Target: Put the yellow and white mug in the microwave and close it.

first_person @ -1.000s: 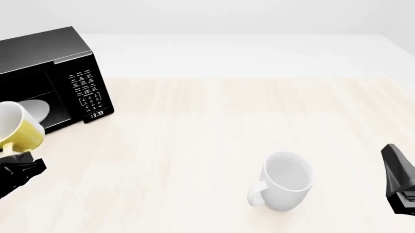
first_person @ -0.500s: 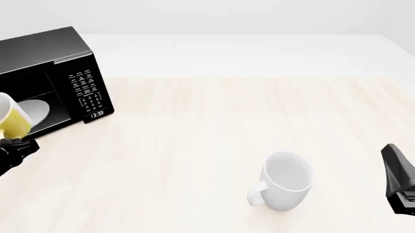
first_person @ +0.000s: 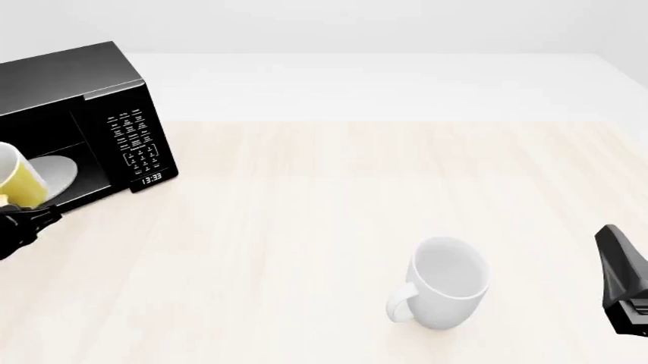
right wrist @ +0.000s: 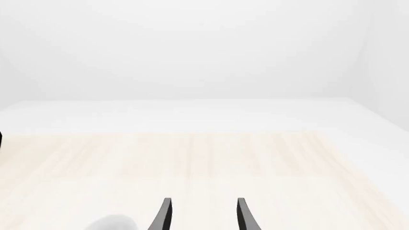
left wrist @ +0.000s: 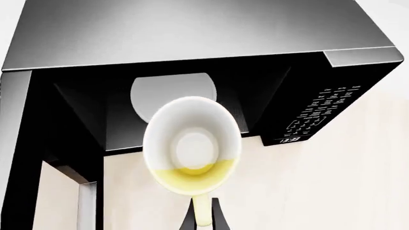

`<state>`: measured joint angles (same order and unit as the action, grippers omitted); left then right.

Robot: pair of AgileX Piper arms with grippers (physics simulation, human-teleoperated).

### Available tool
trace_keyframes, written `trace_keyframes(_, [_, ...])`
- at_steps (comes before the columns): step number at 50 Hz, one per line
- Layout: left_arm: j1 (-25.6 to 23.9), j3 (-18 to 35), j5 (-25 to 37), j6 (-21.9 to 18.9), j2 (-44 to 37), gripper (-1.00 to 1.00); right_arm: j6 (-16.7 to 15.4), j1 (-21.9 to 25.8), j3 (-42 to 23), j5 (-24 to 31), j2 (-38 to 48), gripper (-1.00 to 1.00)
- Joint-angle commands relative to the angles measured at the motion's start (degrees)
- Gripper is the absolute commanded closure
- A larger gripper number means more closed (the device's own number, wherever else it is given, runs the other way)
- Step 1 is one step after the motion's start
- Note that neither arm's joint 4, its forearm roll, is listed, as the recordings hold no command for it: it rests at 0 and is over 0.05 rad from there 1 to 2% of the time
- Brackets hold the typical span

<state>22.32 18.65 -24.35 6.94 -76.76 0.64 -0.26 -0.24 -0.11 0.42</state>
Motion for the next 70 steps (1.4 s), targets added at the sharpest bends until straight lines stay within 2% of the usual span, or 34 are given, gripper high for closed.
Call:
trace_keyframes(1, [0.4, 2.3, -2.1, -0.1, -5.3, 1.0, 0.0, 0.0, 0.0, 0.0, 0.0, -1.0])
trace_keyframes(33, [1.6, 8.3, -2.2, 0.9, -10.8, 1.0, 0.0, 0.0, 0.0, 0.0, 0.0, -1.0])
trace_keyframes(35, [2.0, 9.3, -2.0, 1.5, -13.0, 1.0, 0.0, 0.0, 0.0, 0.0, 0.0, -1.0])
trace_keyframes(49, [3.1, 12.6, -1.5, 1.5, -14.5, 1.0, 0.0, 0.0, 0.0, 0.0, 0.0, -1.0])
trace_keyframes(70, [3.7, 20.7, 1.5, 2.1, -18.7, 1.0, 0.0, 0.0, 0.0, 0.0, 0.0, -1.0])
